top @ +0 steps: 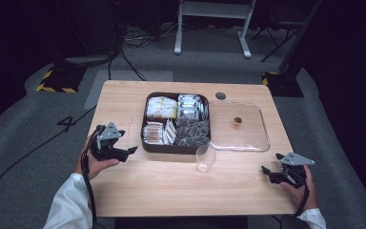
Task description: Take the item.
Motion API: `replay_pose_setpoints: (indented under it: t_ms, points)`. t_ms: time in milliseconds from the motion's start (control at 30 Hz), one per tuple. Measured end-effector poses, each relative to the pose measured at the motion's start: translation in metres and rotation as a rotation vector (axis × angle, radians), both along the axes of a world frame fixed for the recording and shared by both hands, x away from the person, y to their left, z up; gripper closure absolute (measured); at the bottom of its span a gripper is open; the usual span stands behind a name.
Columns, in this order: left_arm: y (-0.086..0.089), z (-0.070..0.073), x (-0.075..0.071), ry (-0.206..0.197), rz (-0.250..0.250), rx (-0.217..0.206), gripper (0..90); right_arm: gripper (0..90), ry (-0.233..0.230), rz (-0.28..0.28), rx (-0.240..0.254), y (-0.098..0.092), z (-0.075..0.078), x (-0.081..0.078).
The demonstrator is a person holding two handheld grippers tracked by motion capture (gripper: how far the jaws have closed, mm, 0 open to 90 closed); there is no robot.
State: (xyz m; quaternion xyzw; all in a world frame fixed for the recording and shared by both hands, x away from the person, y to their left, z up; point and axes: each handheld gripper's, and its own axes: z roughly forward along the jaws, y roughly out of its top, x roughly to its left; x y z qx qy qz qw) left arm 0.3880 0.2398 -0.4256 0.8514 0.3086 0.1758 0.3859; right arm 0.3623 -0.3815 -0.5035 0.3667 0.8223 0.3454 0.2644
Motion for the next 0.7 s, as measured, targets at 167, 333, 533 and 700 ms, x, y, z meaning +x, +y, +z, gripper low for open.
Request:
replay_pose_setpoints:
  t_ms: [167, 333, 533, 700]
  points:
    - [-0.006, 0.006, 0.014, -0.004, -0.013, 0.006, 21.8, 17.7, 0.001, 0.0, 0.001, 0.0, 0.0, 0.0]
    - [-0.012, 0.011, 0.028, -0.013, -0.02, -0.014, 21.7, 17.7, 0.002, 0.0, 0.001, 0.0, 0.0, 0.0]
    - [-0.021, 0.017, 0.04, -0.017, -0.036, 0.011, 21.7, 17.7, 0.0, -0.001, 0.0, 0.0, 0.0, 0.0]
    - [-0.025, 0.02, 0.05, -0.023, -0.036, 0.005, 21.7, 17.8, 0.001, -0.001, 0.0, 0.0, 0.0, 0.0]
